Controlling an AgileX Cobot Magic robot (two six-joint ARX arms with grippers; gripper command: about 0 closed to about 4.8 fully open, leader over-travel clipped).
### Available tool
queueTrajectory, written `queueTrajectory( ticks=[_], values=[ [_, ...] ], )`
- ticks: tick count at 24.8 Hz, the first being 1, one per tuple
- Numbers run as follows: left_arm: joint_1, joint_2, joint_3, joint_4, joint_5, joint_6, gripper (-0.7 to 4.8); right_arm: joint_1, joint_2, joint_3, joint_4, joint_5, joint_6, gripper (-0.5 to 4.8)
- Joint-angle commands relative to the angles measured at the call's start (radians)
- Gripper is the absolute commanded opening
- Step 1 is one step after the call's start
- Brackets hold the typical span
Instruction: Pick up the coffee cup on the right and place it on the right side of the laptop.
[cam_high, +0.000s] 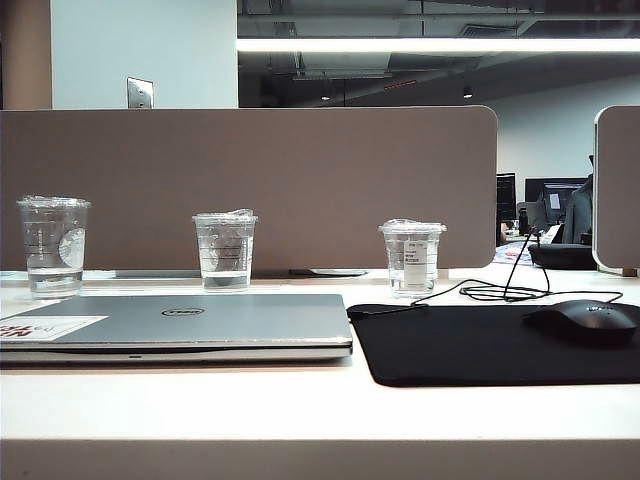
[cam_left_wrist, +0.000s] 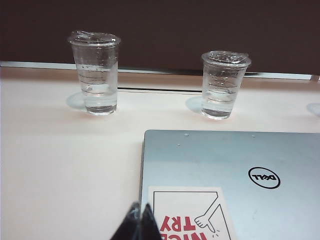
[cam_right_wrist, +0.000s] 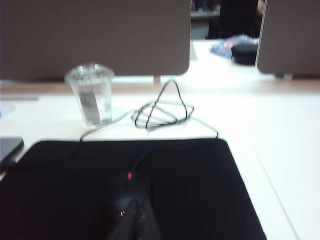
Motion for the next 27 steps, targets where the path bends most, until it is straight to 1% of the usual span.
queueTrajectory(
  ticks=[1, 8, 12, 14, 20, 26, 27],
  values=[
    [0.002, 0.0, 0.004, 0.01, 0.0, 0.003, -0.06, 0.0, -0.002, -0.004, 0.022, 0.005, 0.001, -0.05],
    [0.002, 0.0, 0.004, 0.016, 0.0, 0.002, -0.06, 0.0, -0.002, -0.003, 0.023, 0.004, 0.002, -0.05],
    [0.002, 0.0, 0.008, 0.05, 0.0, 0.0, -0.05, 0.0, -0.002, 0.008, 0.023, 0.004, 0.002, -0.05],
    [0.002, 0.0, 0.025, 0.073, 0.0, -0.001, -0.05, 0.0, -0.002, 0.034, 0.023, 0.004, 0.002, -0.05],
    [0.002, 0.002, 0.105, 0.066, 0.0, -0.001, -0.05, 0.0, 0.02, 0.116, 0.016, 0.005, 0.002, -0.05],
    [0.001, 0.048, 0.176, 0.059, 0.005, -0.007, -0.05, 0.001, 0.122, 0.2, 0.031, -0.001, 0.001, -0.05],
    [0.001, 0.086, 0.202, 0.064, 0.019, -0.021, -0.05, 0.001, 0.176, 0.227, 0.063, -0.027, 0.001, -0.05]
  ],
)
